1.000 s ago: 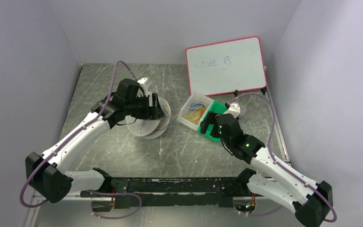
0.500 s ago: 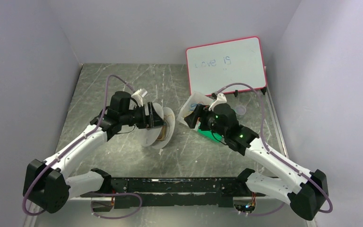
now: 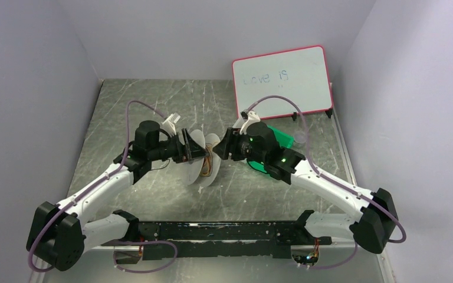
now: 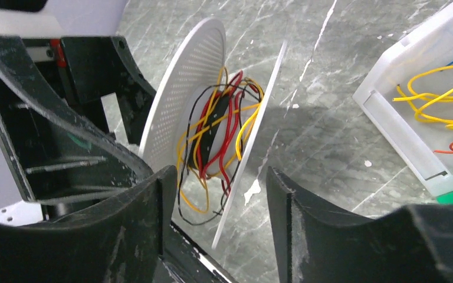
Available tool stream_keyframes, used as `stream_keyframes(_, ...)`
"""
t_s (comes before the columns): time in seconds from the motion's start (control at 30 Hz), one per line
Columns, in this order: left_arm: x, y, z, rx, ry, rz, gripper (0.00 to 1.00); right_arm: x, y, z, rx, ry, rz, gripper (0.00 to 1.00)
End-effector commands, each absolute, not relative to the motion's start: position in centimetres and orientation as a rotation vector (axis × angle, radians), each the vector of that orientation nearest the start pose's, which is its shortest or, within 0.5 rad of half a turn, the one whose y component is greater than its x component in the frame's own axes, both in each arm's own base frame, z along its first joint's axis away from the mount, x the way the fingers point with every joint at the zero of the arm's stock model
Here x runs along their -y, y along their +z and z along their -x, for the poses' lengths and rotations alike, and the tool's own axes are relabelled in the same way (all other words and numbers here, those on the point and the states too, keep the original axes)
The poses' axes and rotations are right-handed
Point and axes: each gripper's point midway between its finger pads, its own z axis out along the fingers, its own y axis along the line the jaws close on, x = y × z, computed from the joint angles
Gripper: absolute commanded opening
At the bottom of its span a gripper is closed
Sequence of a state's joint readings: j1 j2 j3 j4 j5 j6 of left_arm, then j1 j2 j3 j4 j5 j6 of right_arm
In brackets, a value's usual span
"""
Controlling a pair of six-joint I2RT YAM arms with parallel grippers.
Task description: Wrap the cables
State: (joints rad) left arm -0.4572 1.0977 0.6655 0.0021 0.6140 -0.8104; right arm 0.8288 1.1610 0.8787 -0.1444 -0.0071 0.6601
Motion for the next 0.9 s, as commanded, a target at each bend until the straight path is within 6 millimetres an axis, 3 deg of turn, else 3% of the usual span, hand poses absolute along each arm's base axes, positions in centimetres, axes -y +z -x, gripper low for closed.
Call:
stream_keyframes(0.0, 25.9, 22.3, -22.9, -2.054, -1.495, -0.09, 0.07, -30.1, 21.3, -24.4, -2.133, 0.869, 0.185, 0.57)
stream_keyframes(0.47, 25.4, 21.7, -22.4, -2.0, -1.529, -0.069, 0.07, -30.8, 18.3, -24.7, -2.223, 0.71, 0.237, 0.32)
stream_keyframes(0.57, 25.3, 21.7, -22.3, -1.993, -1.544, -0.062, 0.07, -31.4, 19.4, -24.9, -2.204, 0.711, 0.248, 0.26)
stream_keyframes(0.77, 24.9, 21.3, -22.4, -1.981, -1.556, -0.06, 0.07, -31.9, 20.0, -25.1, -2.197, 0.687, 0.271, 0.0)
stream_keyframes(0.87, 24.7, 21.3, -22.3, -1.969, -1.577, -0.062, 0.07, -32.1, 20.1, -25.1, -2.202, 0.664, 0.286, 0.0)
